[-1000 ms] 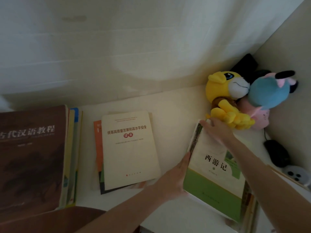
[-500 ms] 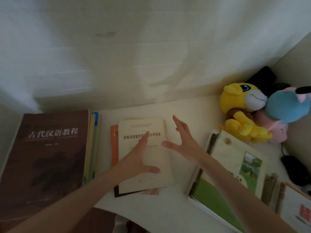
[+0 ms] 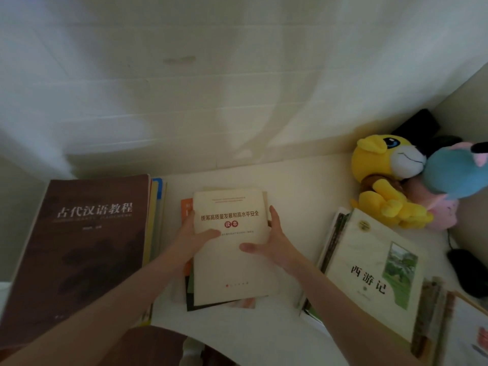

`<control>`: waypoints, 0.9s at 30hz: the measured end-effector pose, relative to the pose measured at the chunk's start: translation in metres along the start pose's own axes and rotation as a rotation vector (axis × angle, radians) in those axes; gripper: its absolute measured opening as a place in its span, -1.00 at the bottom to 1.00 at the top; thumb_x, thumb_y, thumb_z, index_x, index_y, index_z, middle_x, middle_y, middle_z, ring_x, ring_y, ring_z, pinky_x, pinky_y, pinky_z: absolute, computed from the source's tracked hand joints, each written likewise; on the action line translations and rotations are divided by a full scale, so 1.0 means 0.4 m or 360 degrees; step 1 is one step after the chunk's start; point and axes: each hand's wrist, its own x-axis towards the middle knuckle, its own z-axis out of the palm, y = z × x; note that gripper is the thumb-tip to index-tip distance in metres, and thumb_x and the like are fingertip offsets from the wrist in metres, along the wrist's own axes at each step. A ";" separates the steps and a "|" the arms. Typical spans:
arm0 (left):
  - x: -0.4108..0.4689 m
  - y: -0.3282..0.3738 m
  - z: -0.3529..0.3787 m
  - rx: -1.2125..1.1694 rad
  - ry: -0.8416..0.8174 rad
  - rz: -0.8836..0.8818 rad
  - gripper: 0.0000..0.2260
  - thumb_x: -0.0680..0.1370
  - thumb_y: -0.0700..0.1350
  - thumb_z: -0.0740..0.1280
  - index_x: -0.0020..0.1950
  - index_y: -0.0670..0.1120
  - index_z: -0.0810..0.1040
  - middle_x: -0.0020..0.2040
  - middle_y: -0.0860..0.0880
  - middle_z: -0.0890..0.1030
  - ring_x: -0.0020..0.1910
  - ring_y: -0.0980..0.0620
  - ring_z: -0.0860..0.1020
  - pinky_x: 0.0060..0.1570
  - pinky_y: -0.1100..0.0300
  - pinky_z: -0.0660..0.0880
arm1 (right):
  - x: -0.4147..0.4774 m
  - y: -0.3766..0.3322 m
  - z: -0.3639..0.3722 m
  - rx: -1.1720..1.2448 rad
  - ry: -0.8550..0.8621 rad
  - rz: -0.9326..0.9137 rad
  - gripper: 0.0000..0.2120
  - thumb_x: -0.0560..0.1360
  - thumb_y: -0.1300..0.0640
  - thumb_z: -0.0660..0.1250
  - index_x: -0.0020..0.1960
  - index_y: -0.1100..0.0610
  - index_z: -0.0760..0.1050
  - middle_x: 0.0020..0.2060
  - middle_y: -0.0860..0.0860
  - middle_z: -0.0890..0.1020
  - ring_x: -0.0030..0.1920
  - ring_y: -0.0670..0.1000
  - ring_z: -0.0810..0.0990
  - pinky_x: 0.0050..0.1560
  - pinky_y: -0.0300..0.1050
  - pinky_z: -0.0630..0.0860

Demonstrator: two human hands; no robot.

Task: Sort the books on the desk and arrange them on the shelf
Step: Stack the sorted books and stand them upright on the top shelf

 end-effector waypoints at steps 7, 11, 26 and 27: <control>0.009 0.014 -0.006 -0.0282 0.0053 -0.0152 -0.59 0.48 -0.32 0.35 0.27 -0.01 0.42 0.09 -0.05 0.61 -0.06 0.03 0.57 -0.20 0.14 0.45 | -0.009 0.005 -0.013 0.0127 0.0113 -0.0002 0.08 0.36 0.37 0.51 0.57 0.05 -0.17 0.28 0.02 0.37 0.26 0.03 0.42 0.34 0.05 0.40; 0.010 0.019 0.000 -0.0346 0.0065 -0.0262 -0.76 0.50 -0.29 0.33 0.14 -0.10 0.50 0.01 -0.09 0.64 -0.01 -0.05 0.59 -0.19 0.12 0.45 | -0.013 0.023 -0.032 0.0255 0.0327 0.0161 -0.45 0.39 0.28 0.50 0.33 0.24 0.40 0.17 0.15 0.61 -0.05 0.06 0.61 -0.06 -0.06 0.59; -0.006 0.026 -0.023 0.0065 -0.0329 -0.0039 -0.45 0.37 0.09 0.48 0.31 -0.01 0.44 0.19 0.01 0.60 0.15 0.01 0.56 0.17 -0.02 0.49 | -0.076 0.060 -0.073 0.0834 0.0143 -0.0047 -0.69 0.52 0.30 0.33 0.26 0.23 0.50 0.09 0.21 0.66 0.08 0.26 0.65 0.08 0.21 0.59; -0.012 0.032 -0.025 0.0006 -0.0393 -0.0025 -0.58 0.42 0.04 0.43 0.26 0.05 0.46 0.12 0.04 0.62 0.08 0.04 0.59 0.05 0.05 0.53 | -0.080 0.051 -0.074 0.0854 0.0143 -0.0072 -0.70 0.52 0.30 0.32 0.24 0.23 0.51 0.08 0.21 0.67 0.06 0.25 0.65 0.04 0.17 0.61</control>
